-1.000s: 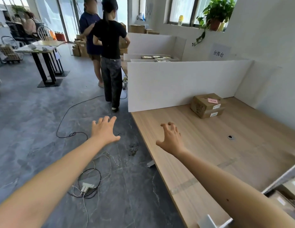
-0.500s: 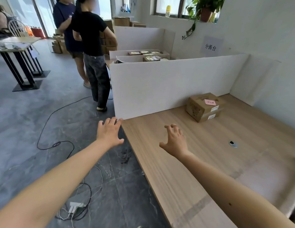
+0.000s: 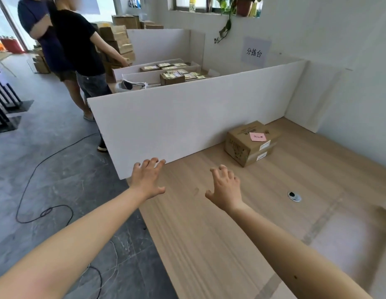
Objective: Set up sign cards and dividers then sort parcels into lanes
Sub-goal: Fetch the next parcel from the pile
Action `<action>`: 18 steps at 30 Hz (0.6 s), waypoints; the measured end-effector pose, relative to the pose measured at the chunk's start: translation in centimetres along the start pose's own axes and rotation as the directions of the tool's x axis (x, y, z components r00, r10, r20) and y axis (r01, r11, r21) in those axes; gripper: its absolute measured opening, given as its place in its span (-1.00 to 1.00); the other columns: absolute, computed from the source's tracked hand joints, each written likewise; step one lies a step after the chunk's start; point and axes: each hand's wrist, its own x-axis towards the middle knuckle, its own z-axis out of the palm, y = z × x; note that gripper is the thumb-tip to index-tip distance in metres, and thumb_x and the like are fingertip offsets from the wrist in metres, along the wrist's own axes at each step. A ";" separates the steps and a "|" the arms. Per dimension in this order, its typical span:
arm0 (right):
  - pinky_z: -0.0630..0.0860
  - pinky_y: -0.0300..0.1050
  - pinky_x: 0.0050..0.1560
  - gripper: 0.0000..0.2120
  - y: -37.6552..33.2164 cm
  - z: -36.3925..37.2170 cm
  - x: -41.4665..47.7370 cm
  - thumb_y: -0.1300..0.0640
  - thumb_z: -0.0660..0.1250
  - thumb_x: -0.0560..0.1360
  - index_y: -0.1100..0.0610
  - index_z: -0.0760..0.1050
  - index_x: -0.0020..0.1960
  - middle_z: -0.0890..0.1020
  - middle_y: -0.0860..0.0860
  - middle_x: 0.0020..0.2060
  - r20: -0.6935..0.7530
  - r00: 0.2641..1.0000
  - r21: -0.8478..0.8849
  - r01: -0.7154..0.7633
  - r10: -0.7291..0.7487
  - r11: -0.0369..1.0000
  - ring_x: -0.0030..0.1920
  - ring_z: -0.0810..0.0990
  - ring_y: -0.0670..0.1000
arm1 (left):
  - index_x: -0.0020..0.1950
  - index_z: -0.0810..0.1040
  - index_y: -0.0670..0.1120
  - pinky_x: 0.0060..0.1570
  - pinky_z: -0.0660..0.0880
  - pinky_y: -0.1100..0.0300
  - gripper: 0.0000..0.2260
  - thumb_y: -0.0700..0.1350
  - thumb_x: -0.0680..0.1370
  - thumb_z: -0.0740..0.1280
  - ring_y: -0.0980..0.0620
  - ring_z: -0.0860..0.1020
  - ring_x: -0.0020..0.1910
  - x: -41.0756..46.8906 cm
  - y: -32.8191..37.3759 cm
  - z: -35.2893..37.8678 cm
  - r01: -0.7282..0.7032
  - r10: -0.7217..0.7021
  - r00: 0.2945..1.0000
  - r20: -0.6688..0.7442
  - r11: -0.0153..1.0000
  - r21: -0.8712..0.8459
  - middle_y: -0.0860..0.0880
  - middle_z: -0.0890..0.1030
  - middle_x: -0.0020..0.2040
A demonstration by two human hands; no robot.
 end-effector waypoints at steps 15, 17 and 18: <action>0.34 0.07 0.18 -0.51 8.9 1.5 4.5 0.03 0.23 0.47 0.09 0.29 0.38 0.46 0.10 0.23 0.000 0.970 0.041 -0.244 0.244 0.969 0.20 0.42 0.19 | 0.49 0.14 0.03 0.31 0.19 0.06 -0.23 0.18 0.38 0.39 -0.01 0.25 0.40 10.3 9.5 3.9 -0.203 0.215 0.975 0.061 0.967 -0.153 -0.01 0.20 0.46; 0.36 0.05 0.14 -0.51 9.6 1.5 5.1 0.05 0.22 0.47 0.09 0.29 0.38 0.47 0.10 0.21 -0.006 0.956 0.056 -0.292 0.293 0.955 0.19 0.43 0.19 | 0.50 0.13 0.03 0.34 0.17 0.07 -0.22 0.17 0.39 0.40 -0.03 0.21 0.43 11.6 10.5 4.7 -0.223 0.241 0.967 0.082 0.957 -0.186 -0.03 0.15 0.50; 0.36 0.05 0.13 -0.50 10.0 1.7 5.5 0.06 0.23 0.46 0.09 0.29 0.38 0.47 0.10 0.21 -0.010 0.950 0.051 -0.312 0.313 0.949 0.18 0.43 0.19 | 0.50 0.13 0.03 0.35 0.16 0.06 -0.22 0.16 0.38 0.41 -0.04 0.19 0.45 12.6 11.1 5.2 -0.233 0.257 0.962 0.089 0.949 -0.213 -0.04 0.12 0.51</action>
